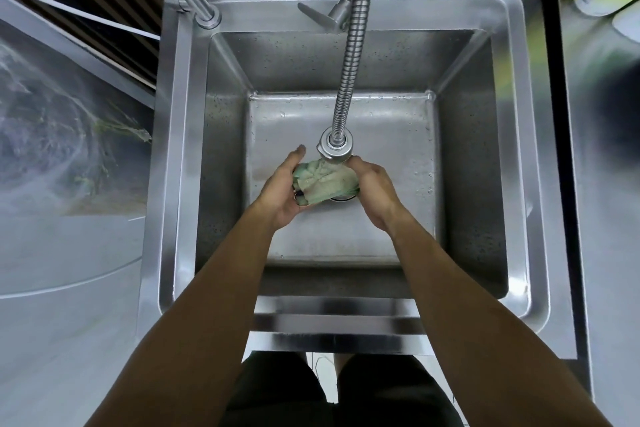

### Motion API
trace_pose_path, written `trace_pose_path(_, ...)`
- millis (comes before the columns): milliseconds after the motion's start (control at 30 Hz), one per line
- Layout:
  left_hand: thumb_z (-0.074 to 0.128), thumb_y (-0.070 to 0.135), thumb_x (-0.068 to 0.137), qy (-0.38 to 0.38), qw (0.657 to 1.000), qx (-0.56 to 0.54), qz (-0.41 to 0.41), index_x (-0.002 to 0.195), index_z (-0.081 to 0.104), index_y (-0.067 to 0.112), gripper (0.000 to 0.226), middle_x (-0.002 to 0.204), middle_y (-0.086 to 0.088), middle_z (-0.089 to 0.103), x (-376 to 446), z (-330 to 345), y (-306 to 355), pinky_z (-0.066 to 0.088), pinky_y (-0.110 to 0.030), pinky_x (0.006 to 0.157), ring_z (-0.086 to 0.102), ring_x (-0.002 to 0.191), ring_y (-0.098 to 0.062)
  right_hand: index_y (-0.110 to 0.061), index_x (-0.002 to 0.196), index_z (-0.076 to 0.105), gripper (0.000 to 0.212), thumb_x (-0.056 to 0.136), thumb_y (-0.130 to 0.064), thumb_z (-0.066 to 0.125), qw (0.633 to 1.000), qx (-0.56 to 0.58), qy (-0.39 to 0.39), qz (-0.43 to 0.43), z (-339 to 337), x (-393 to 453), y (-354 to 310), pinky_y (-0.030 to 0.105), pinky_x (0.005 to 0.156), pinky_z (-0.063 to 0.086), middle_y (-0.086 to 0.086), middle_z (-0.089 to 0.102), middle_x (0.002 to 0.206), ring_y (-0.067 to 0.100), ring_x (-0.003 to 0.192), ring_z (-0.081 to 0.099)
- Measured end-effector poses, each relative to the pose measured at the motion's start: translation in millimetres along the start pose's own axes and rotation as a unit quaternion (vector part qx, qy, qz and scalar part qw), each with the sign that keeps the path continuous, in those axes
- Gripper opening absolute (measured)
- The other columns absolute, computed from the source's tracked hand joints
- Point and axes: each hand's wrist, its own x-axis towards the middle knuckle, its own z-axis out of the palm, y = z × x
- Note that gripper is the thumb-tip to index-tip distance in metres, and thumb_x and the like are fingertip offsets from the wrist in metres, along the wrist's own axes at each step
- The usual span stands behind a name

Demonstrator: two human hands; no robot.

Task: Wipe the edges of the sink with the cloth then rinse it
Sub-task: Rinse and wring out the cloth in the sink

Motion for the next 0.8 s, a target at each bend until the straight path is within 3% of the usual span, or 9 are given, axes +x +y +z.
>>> trace_pose_path(100,0.075,0.020,0.092,0.011,0.998,0.061,0.025,0.104,0.066,0.015,0.016,0.102,-0.004,0.075,0.6,13.8,-1.4,0.060,-0.028,0.063,0.077,0.078,-0.013,-0.014,0.098,0.080,0.014,0.097,-0.014,0.067,0.998,0.019,0.039,-0.040,-8.4,-3.0,9.5,0.032,0.091,0.056,0.001,0.080,0.099,0.016,0.095,0.075)
trace_pose_path(200,0.066,-0.005,0.088,-0.030,0.997,0.065,0.033,0.119,0.066,0.015,0.038,0.110,-0.005,0.077,-0.2,27.6,-2.5,0.062,-0.035,0.072,0.077,0.093,-0.020,-0.012,0.101,0.077,0.016,0.095,0.000,0.067,0.994,0.045,0.071,-0.063,-22.3,-7.4,14.3,0.029,0.085,0.057,0.007,0.078,0.102,0.018,0.094,0.072)
trace_pose_path(333,0.073,0.037,0.088,-0.086,0.993,0.074,-0.014,0.091,0.077,0.027,0.011,0.107,-0.003,0.078,-14.9,24.8,-0.9,0.061,-0.035,0.075,0.077,0.095,-0.020,-0.023,0.096,0.076,0.022,0.094,-0.002,0.071,0.992,-0.015,0.042,-0.116,-30.7,-19.0,23.4,0.019,0.076,0.056,-0.010,0.078,0.093,0.005,0.088,0.071)
trace_pose_path(367,0.074,0.046,0.088,-0.071,0.994,0.086,-0.024,0.083,0.076,0.029,0.018,0.102,-0.001,0.078,-18.3,21.8,-2.0,0.061,-0.034,0.073,0.077,0.092,-0.018,-0.024,0.098,0.076,0.019,0.094,-0.006,0.072,0.991,-0.039,0.034,-0.128,-27.4,-23.2,28.7,0.019,0.076,0.056,-0.012,0.077,0.093,0.003,0.087,0.070)
trace_pose_path(467,0.077,0.036,0.090,0.024,0.990,0.137,-0.003,0.096,0.068,0.025,0.015,0.096,0.001,0.076,-18.2,28.5,-21.8,0.060,-0.033,0.070,0.074,0.085,-0.016,-0.021,0.096,0.071,0.006,0.099,-0.017,0.068,0.984,-0.061,0.075,-0.147,-14.5,-32.1,38.7,0.029,0.075,0.058,-0.009,0.073,0.090,0.006,0.084,0.066)
trace_pose_path(567,0.068,0.035,0.095,0.060,0.980,0.179,0.056,0.089,0.066,0.025,0.012,0.084,0.006,0.073,-22.5,55.0,-50.8,0.058,-0.031,0.066,0.071,0.077,-0.015,-0.018,0.078,0.056,0.031,0.104,-0.034,0.057,0.964,-0.064,0.235,-0.103,-2.1,-30.5,42.5,0.030,0.066,0.049,-0.004,0.062,0.071,0.003,0.065,0.058)
trace_pose_path(600,0.064,0.041,0.097,0.073,0.976,0.190,0.075,0.085,0.066,0.024,0.021,0.077,0.007,0.072,-24.6,59.4,-53.6,0.058,-0.030,0.064,0.070,0.074,-0.015,-0.021,0.073,0.054,0.035,0.104,-0.036,0.054,0.962,-0.074,0.248,-0.091,7.2,-32.2,43.2,0.031,0.064,0.047,-0.004,0.060,0.066,0.004,0.060,0.056)
trace_pose_path(733,0.060,0.045,0.101,0.146,0.984,0.071,0.079,0.074,0.070,0.020,0.038,0.074,0.000,0.074,-20.0,56.8,-45.5,0.058,-0.034,0.072,0.071,0.075,-0.021,-0.024,0.062,0.056,0.035,0.093,-0.040,0.051,0.970,-0.151,0.161,-0.103,36.8,-35.2,36.3,0.035,0.056,0.052,-0.006,0.058,0.052,0.015,0.054,0.060)
trace_pose_path(800,0.058,0.043,0.097,0.162,0.972,0.130,0.109,0.072,0.071,0.022,0.035,0.068,0.004,0.073,-21.0,66.1,-50.5,0.058,-0.036,0.069,0.071,0.074,-0.023,-0.019,0.055,0.054,0.041,0.094,-0.028,0.055,0.970,-0.133,0.190,-0.075,21.7,-17.0,21.9,0.031,0.058,0.048,-0.008,0.055,0.047,0.012,0.053,0.056)
